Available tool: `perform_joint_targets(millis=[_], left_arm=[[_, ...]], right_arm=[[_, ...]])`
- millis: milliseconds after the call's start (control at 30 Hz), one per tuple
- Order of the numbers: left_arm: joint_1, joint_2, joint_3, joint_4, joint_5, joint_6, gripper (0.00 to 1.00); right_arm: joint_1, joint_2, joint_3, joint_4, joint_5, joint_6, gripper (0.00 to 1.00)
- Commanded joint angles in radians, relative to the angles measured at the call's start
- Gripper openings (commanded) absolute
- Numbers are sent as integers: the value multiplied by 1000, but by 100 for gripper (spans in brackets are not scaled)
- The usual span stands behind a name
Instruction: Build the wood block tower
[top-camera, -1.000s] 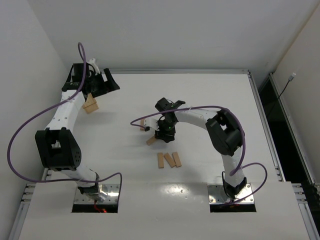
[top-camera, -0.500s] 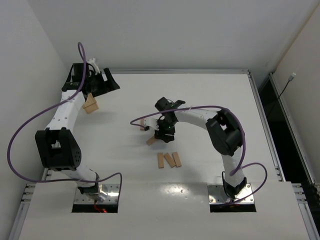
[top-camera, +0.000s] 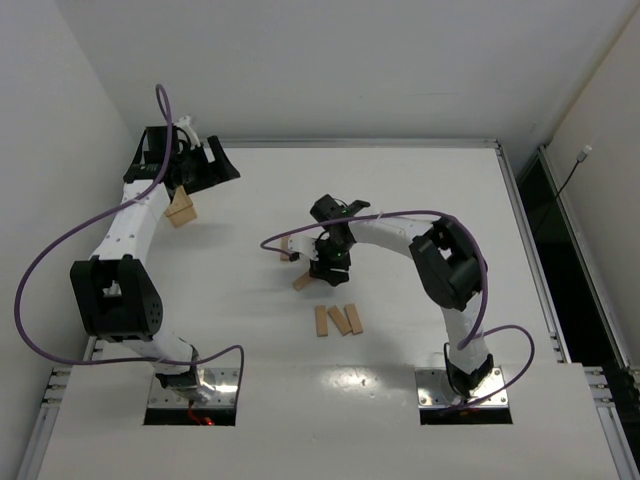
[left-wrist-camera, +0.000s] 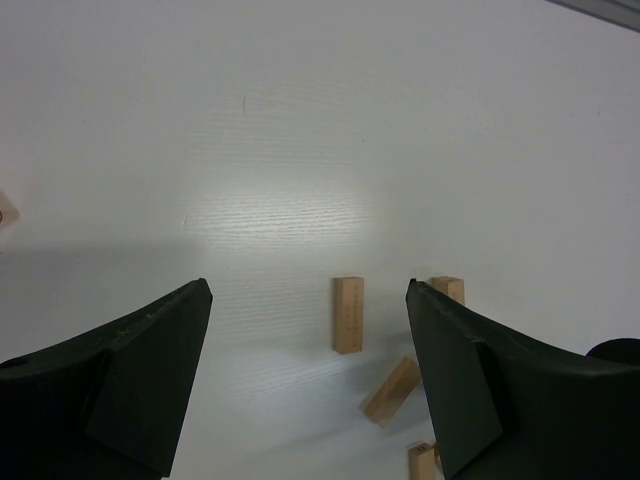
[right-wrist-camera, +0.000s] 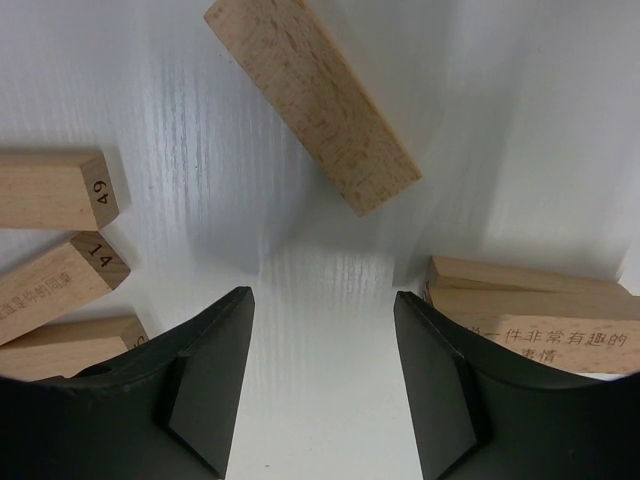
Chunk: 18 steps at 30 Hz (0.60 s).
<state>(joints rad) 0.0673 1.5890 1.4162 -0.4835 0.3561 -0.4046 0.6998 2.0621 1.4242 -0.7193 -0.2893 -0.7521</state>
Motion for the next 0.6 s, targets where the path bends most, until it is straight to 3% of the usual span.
perform_joint_targets(millis=[0, 367, 500, 533, 567], left_arm=[[12, 3, -5, 34, 23, -8, 76], [22, 3, -5, 34, 23, -8, 76], [22, 3, -5, 34, 23, -8, 72], [22, 3, -5, 34, 23, -8, 72], [22, 3, -5, 34, 23, -8, 72]], right_arm=[[-16, 10, 44, 4, -25, 3, 55], [-25, 20, 62, -14, -63, 3, 57], [-34, 20, 62, -46, -83, -6, 35], [-34, 9, 62, -46, -99, -18, 24], [-34, -6, 49, -46, -108, -18, 19]])
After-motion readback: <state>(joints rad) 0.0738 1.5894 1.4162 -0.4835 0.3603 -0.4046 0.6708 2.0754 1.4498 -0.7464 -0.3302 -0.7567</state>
